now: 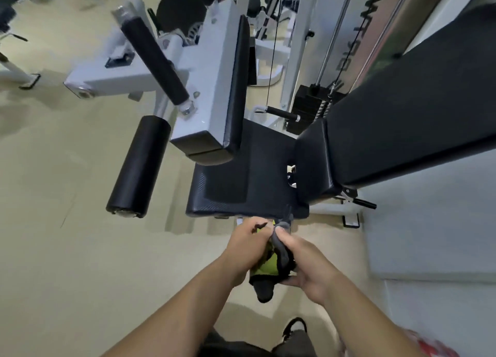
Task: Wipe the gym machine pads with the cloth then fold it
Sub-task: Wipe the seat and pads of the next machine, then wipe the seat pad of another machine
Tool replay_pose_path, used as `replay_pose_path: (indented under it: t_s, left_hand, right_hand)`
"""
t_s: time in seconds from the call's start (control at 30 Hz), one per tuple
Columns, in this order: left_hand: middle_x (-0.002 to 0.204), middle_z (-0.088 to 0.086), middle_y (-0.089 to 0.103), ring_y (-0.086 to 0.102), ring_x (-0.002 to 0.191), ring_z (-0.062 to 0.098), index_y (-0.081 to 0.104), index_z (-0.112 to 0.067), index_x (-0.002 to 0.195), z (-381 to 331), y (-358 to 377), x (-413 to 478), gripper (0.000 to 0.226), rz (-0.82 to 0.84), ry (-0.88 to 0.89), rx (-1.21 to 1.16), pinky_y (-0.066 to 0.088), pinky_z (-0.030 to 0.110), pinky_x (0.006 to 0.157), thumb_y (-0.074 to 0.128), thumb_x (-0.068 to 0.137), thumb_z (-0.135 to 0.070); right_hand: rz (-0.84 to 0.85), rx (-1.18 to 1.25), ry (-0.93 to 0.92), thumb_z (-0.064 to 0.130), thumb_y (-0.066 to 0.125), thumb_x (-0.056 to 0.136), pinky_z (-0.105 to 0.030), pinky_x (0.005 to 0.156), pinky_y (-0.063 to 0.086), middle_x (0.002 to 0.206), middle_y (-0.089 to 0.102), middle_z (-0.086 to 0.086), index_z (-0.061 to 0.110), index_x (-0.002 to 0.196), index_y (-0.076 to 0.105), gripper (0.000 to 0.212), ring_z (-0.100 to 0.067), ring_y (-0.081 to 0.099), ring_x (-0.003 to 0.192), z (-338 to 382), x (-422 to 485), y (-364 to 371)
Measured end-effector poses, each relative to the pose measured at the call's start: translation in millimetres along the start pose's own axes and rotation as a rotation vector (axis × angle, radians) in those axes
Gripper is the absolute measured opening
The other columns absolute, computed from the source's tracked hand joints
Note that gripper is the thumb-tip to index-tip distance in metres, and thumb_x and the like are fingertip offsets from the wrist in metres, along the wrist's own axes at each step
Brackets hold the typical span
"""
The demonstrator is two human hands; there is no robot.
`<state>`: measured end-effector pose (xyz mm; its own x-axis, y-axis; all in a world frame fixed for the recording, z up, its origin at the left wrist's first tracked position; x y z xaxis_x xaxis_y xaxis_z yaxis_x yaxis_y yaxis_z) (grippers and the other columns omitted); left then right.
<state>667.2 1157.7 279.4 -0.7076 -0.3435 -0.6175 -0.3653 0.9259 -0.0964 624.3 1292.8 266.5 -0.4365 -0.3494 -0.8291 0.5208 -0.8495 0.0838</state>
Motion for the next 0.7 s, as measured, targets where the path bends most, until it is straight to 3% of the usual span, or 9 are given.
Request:
replay_pose_path:
  t_s: [0.1,0.2,0.33,0.43,0.5,0.6,0.7]
  left_hand:
    - [0.097,-0.006,0.071,0.065,0.081,0.007,0.07,-0.017,0.095,4.9,-66.3,-4.7,0.007,-0.009,0.055,-0.031,0.05,0.021,0.073,0.064,0.097,-0.018]
    - [0.125,-0.014,0.06,0.062,0.097,-0.014,0.056,-0.036,0.133,10.8,-133.5,-5.8,0.048,0.032,0.09,0.04,0.053,0.01,0.077,0.071,0.091,-0.018]
    - [0.14,-0.017,0.053,0.064,0.112,-0.002,0.034,-0.045,0.154,18.3,-212.8,-3.2,0.087,0.239,0.152,0.187,0.058,0.029,0.095,0.076,0.083,-0.02]
    - [0.135,-0.02,0.062,0.066,0.112,-0.002,0.024,-0.052,0.153,20.0,-243.0,0.4,0.098,0.378,0.092,0.266,0.057,0.029,0.099,0.084,0.079,-0.027]
    - [0.135,-0.019,0.062,0.064,0.116,-0.002,0.03,-0.045,0.156,10.8,-251.3,9.2,0.099,0.395,0.117,0.41,0.055,0.029,0.101,0.084,0.073,-0.032]
    - [0.11,-0.015,0.073,0.07,0.101,0.004,0.054,-0.042,0.134,-3.5,-255.5,30.3,0.07,0.348,0.176,0.483,0.059,0.036,0.093,0.072,0.069,-0.026]
    - [0.095,-0.009,0.076,0.073,0.091,0.012,0.062,-0.041,0.112,-4.6,-263.8,49.7,0.049,0.287,0.149,0.427,0.061,0.042,0.087,0.067,0.065,-0.024]
  right_hand:
    - [-0.092,0.057,-0.04,0.039,0.062,0.099,-0.044,0.079,0.064,0.103,0.08,-0.011,0.016,0.117,0.072,0.03,-0.029,0.076,0.099,2.3,14.8,58.2]
    - [-0.172,0.197,-0.029,0.035,0.065,0.092,-0.052,0.081,0.064,0.113,0.076,-0.018,0.017,0.115,0.073,0.031,-0.036,0.075,0.102,3.9,34.7,121.2]
    - [-0.154,0.347,-0.001,0.036,0.068,0.094,-0.042,0.07,0.062,0.105,0.08,-0.012,0.023,0.114,0.07,0.024,-0.033,0.077,0.095,5.8,52.9,211.7]
    - [-0.18,0.396,-0.022,0.035,0.071,0.093,-0.045,0.079,0.062,0.103,0.08,-0.013,0.027,0.113,0.066,0.022,-0.031,0.078,0.093,9.9,49.2,246.6]
    - [-0.195,0.379,-0.029,0.035,0.071,0.092,-0.053,0.091,0.061,0.105,0.08,-0.013,0.025,0.116,0.065,0.027,-0.032,0.077,0.097,20.9,45.0,253.4]
    - [-0.222,0.335,-0.034,0.037,0.072,0.092,-0.056,0.088,0.062,0.104,0.081,-0.008,0.019,0.118,0.069,0.032,-0.029,0.075,0.104,38.1,49.0,252.4]
    - [-0.171,0.298,-0.018,0.046,0.071,0.092,-0.055,0.084,0.063,0.103,0.081,-0.006,0.017,0.117,0.072,0.038,-0.03,0.074,0.105,48.6,59.4,252.8]
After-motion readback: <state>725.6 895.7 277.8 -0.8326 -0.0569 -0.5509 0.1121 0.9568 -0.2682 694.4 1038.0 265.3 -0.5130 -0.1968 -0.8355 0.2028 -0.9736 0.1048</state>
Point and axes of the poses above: each hand's wrist, its own x-axis towards the middle knuckle, its own y-axis out of the palm, z = x × y, the point moved 5 cm from there along x, towards the middle knuckle
